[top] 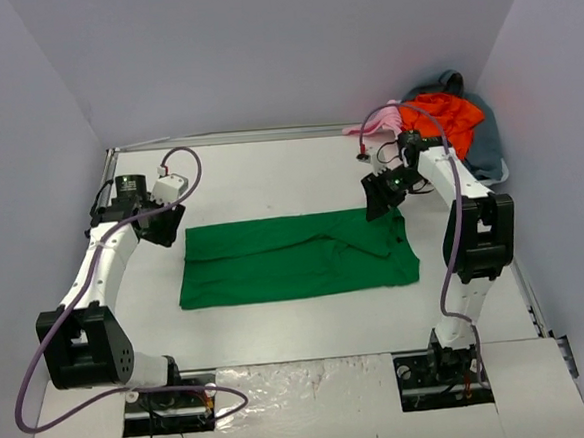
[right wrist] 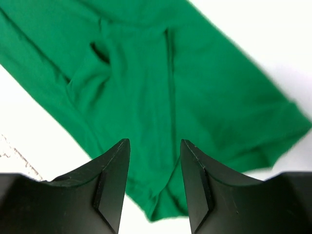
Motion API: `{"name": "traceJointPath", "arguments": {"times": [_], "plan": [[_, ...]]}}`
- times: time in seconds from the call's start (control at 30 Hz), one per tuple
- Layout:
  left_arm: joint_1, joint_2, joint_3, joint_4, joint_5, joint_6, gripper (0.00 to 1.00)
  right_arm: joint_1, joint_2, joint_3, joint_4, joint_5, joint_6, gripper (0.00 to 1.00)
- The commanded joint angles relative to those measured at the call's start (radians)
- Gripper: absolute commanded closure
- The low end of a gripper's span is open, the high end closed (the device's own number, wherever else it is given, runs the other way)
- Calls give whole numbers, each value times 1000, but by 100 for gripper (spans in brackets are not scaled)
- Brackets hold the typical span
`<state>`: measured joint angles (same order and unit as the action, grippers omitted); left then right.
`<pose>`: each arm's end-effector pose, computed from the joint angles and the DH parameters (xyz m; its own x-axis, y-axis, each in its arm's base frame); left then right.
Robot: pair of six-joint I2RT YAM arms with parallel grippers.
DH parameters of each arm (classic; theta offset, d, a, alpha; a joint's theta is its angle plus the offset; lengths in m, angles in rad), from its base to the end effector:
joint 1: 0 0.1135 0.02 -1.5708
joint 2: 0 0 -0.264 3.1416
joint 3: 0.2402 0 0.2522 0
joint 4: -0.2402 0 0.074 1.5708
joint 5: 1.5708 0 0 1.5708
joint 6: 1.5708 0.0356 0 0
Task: Fold and stack the t-shirts
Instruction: Fold the other side of the tshirt into a rectangle
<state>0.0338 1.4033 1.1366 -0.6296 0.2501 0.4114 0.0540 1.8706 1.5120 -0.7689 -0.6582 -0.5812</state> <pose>0.2960 0.0012 0.2824 -0.6668 0.3651 -0.6497 0.4237 0.9029 0.0726 0.3905 0.0429 0.2436 -0.5866 -0.4667 -0.6619 -0.7499 0.6216 0.2263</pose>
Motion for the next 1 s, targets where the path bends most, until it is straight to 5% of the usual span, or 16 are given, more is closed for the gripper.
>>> {"name": "traceJointPath", "arguments": {"times": [0.0, 0.4, 0.97], "plan": [[6, -50, 57, -15, 20, -95, 57, 9, 123, 86, -64, -87, -42, 59], [38, -14, 81, -42, -44, -74, 55, 70, 475, 404, -219, -173, -181, 60], [55, -9, 68, -28, -26, -83, 55, 98, 507, 438, -273, -176, -220, 61]]}}
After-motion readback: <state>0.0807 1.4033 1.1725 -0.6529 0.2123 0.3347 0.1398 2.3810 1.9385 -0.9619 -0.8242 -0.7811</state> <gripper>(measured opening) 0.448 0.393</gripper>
